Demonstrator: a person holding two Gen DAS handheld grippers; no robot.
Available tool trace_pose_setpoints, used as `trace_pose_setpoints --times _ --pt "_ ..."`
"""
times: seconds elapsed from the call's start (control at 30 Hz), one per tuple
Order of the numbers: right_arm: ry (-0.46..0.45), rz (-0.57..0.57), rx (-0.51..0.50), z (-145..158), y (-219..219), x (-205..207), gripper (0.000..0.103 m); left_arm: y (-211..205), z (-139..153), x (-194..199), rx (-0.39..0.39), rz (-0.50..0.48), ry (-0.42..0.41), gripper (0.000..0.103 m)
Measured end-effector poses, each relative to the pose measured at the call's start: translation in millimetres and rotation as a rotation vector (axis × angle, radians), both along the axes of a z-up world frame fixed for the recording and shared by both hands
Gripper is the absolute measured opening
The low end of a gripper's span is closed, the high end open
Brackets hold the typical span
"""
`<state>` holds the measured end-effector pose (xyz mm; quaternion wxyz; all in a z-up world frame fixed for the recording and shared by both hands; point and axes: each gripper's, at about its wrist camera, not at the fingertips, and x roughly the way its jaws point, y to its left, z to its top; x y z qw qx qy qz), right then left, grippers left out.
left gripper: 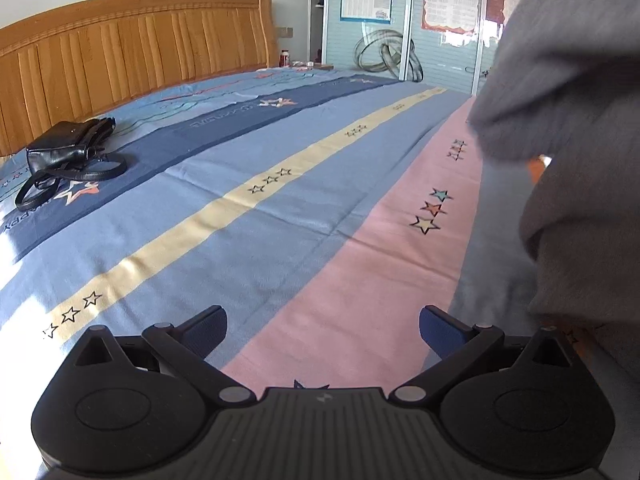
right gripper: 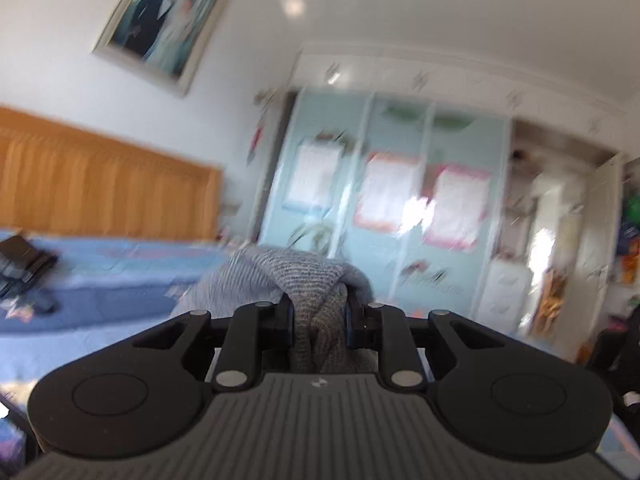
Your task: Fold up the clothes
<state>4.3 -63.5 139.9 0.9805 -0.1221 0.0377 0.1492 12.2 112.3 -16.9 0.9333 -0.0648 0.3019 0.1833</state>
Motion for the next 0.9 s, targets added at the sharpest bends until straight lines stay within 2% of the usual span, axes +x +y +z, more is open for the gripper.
trace_pose_setpoints --times 0.03,0.07,0.13,0.17,0.23,0.27,0.37,0.4,0.47,0.5,0.53,0.6,0.7,0.77,0.83,0.87,0.9 --pt "0.066 0.010 -0.034 -5.8 6.6 6.4 0.024 1.0 3.8 -3.8 0.018 0.012 -0.027 0.102" --pt "0.172 0.018 -0.068 -15.8 14.9 16.0 0.024 1.9 5.4 -6.2 0.045 0.025 -0.039 0.102" --pt "0.421 -0.013 -0.039 -39.9 16.9 42.7 0.027 3.7 7.2 -10.1 0.104 0.053 -0.052 0.102" --pt "0.487 -0.038 0.026 -56.0 10.9 49.3 0.027 5.1 6.1 -10.7 0.127 0.064 -0.046 0.102" --pt "0.512 -0.126 -0.001 -82.8 6.5 53.0 0.033 9.0 2.5 -10.9 0.156 0.077 -0.023 0.102" --pt "0.497 -0.172 -0.008 -91.0 2.4 50.5 0.036 11.5 0.7 -11.1 0.160 0.081 -0.011 0.102" --pt "0.498 -0.287 0.150 -96.9 -33.4 47.4 0.044 17.7 -1.3 -13.4 0.156 0.089 0.005 0.102" --pt "0.496 -0.316 0.181 -99.0 -40.7 44.2 0.045 18.1 -0.9 -14.5 0.161 0.090 0.005 0.102" --pt "0.461 -0.302 0.197 -101.9 -46.3 32.4 0.045 15.0 -0.1 -16.0 0.175 0.086 0.003 0.102" --pt "0.439 -0.302 0.201 -103.2 -46.7 24.5 0.051 12.2 0.0 -16.4 0.186 0.080 0.003 0.102" --pt "0.425 -0.305 0.221 -102.8 -52.3 19.6 0.063 9.0 0.0 -17.4 0.198 0.076 0.005 0.102" --pt "0.412 -0.315 0.250 -107.9 -57.2 16.1 0.077 3.7 0.5 -21.0 0.217 0.079 0.009 0.102" --pt "0.421 -0.207 0.291 -113.5 -53.2 20.0 0.078 6.5 5.8 -34.1 0.228 0.120 -0.004 0.102" --pt "0.443 -0.117 0.298 -120.4 -44.0 21.2 0.083 12.2 10.2 -43.6 0.255 0.176 -0.012 0.102" --pt "0.469 -0.146 0.251 -132.4 -35.5 31.7 0.083 20.6 15.4 -54.1 0.276 0.224 -0.016 0.102" --pt "0.482 -0.160 0.228 -138.3 -31.5 36.9 0.078 24.6 16.7 -60.5 0.286 0.244 -0.020 0.102" --pt "0.501 -0.160 0.209 -143.7 -31.5 42.1 0.056 28.4 16.5 -66.6 0.296 0.259 -0.018 0.102"
